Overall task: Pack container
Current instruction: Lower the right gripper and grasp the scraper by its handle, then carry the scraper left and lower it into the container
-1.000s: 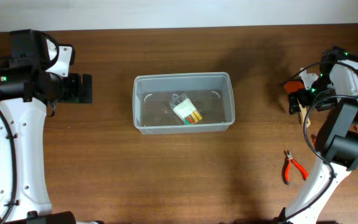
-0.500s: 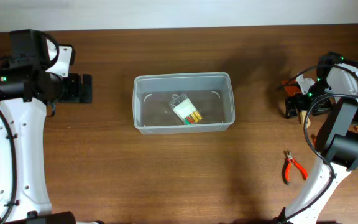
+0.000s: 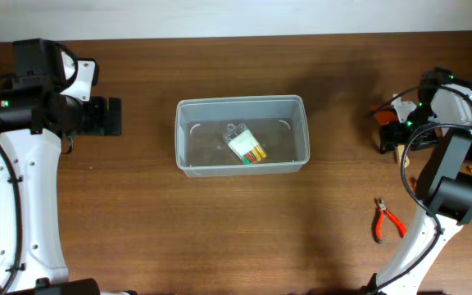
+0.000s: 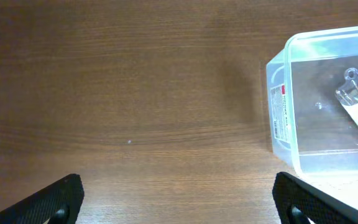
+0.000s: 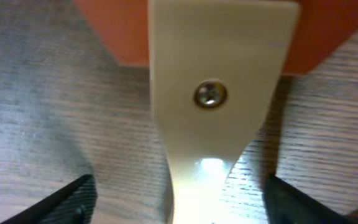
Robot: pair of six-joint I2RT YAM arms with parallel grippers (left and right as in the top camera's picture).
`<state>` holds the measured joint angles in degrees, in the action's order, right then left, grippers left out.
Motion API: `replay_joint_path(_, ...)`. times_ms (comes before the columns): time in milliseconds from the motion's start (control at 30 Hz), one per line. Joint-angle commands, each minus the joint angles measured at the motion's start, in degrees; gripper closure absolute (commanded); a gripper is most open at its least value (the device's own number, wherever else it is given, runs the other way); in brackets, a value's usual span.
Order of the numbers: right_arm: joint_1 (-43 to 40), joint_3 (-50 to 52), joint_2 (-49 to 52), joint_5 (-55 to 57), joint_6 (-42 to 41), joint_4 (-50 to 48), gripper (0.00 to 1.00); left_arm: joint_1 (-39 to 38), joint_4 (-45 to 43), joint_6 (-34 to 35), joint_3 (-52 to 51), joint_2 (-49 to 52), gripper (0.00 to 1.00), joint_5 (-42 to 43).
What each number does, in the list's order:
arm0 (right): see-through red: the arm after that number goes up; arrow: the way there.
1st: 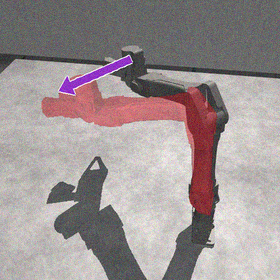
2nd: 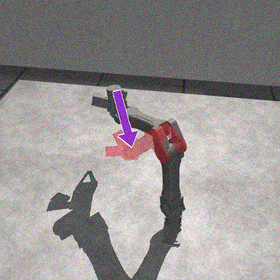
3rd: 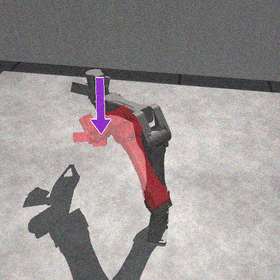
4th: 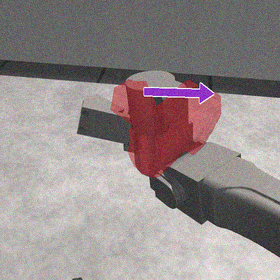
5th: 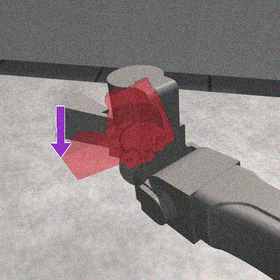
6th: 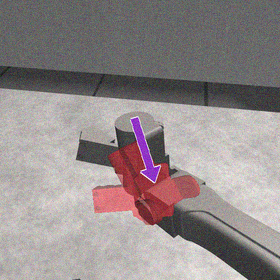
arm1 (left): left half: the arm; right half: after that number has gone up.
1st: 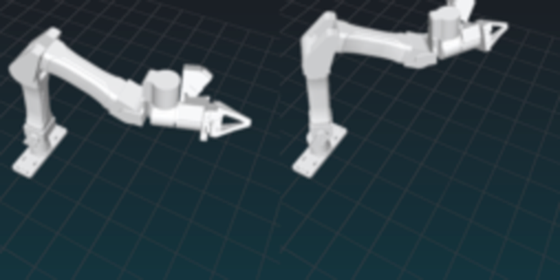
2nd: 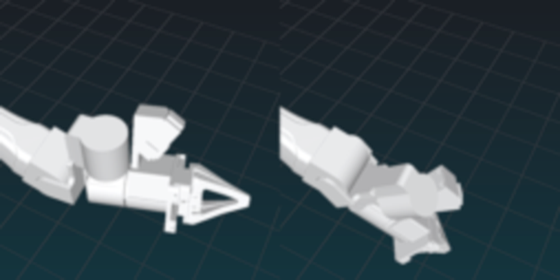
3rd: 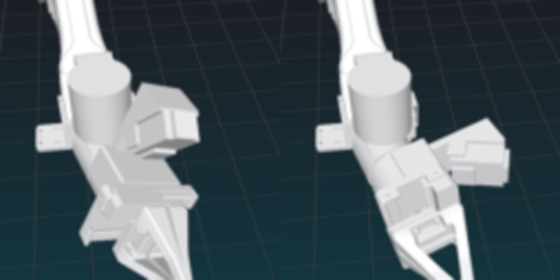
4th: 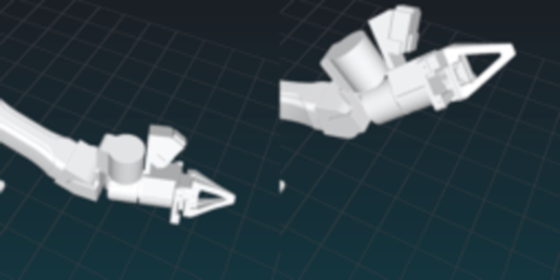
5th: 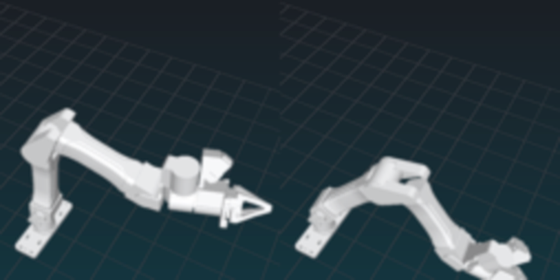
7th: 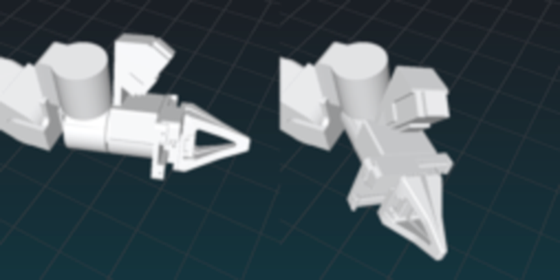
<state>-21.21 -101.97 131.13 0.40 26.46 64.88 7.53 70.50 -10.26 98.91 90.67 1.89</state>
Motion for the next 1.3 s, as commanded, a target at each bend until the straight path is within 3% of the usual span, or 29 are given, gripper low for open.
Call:
replay_joint_path(0,0.2,1.16,0.83,-1.22,0.09,-0.42,0.4,0.09,-0.15,0.31,0.87,0.52,0.01,-0.2)
replay_joint_path(100,0.2,1.16,0.83,-1.22,0.09,-0.63,0.44,0.11,-0.13,0.31,0.87,0.52,0.01,-0.2)
replay_joint_path(267,0.2,1.16,0.83,-1.2,0.09,-0.85,0.66,0.15,-0.13,0.31,0.87,0.52,0.01,-0.2)
replay_joint_path(467,0.2,1.14,0.81,-1.2,0.09,-1.27,0.73,0.13,-0.13,0.31,0.87,0.52,0.01,-0.2)
replay_joint_path(567,0.26,0.59,0.81,-1.22,0.0,-1.09,0.83,0.15,-0.15,0.31,0.87,0.52,0.01,-0.2)
replay_joint_path(867,0.57,-4.72,0.76,-1.22,-1.88,3.02,0.83,0.15,-0.15,0.31,0.87,0.52,0.01,-0.2)
replay_joint_path(1100,4.83,-19.43,0.7,-1.27,-1.9,13.64,0.83,0.13,-0.13,0.31,0.87,0.52,0.01,-0.17)
replay_joint_path(1267,12.33,-33.81,0.7,-1.27,-1.86,22.16,0.83,0.13,-0.11,0.31,0.87,0.52,0.01,-0.2)
